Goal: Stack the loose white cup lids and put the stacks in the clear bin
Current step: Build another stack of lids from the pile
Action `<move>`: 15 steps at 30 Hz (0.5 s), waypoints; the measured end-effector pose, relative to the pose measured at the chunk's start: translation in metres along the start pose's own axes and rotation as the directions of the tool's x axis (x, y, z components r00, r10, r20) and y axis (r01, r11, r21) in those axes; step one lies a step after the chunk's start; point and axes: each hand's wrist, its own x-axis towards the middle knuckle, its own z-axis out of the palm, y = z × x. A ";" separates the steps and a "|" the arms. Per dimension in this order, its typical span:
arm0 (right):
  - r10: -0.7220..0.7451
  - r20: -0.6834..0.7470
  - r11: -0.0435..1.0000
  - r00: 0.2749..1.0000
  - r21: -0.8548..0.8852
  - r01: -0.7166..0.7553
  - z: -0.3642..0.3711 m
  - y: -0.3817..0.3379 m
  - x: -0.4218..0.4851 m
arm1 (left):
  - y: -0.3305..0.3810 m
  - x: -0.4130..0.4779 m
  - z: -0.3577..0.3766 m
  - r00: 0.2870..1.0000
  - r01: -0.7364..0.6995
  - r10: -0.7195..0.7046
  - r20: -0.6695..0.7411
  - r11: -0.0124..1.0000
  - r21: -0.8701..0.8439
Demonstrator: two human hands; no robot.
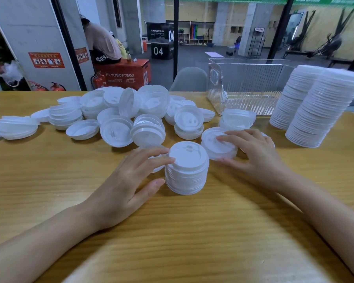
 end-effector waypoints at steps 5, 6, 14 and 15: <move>0.123 -0.057 0.832 0.991 0.551 -0.071 -0.016 -0.022 0.000 | 0.000 0.001 0.001 1.000 -0.006 0.006 -0.012 1.000 -0.022; 0.100 -0.058 0.800 0.993 0.599 -0.046 -0.019 -0.029 -0.002 | 0.000 0.001 0.001 1.000 -0.001 0.000 -0.019 0.999 -0.036; -0.131 -0.036 0.874 0.991 0.467 0.133 0.002 -0.064 -0.009 | 0.000 0.002 0.000 0.998 0.015 -0.020 -0.066 0.997 -0.075; -0.127 -0.037 0.883 0.991 0.452 0.130 0.003 -0.064 -0.009 | 0.001 0.002 0.001 0.998 0.004 -0.008 -0.062 0.998 -0.064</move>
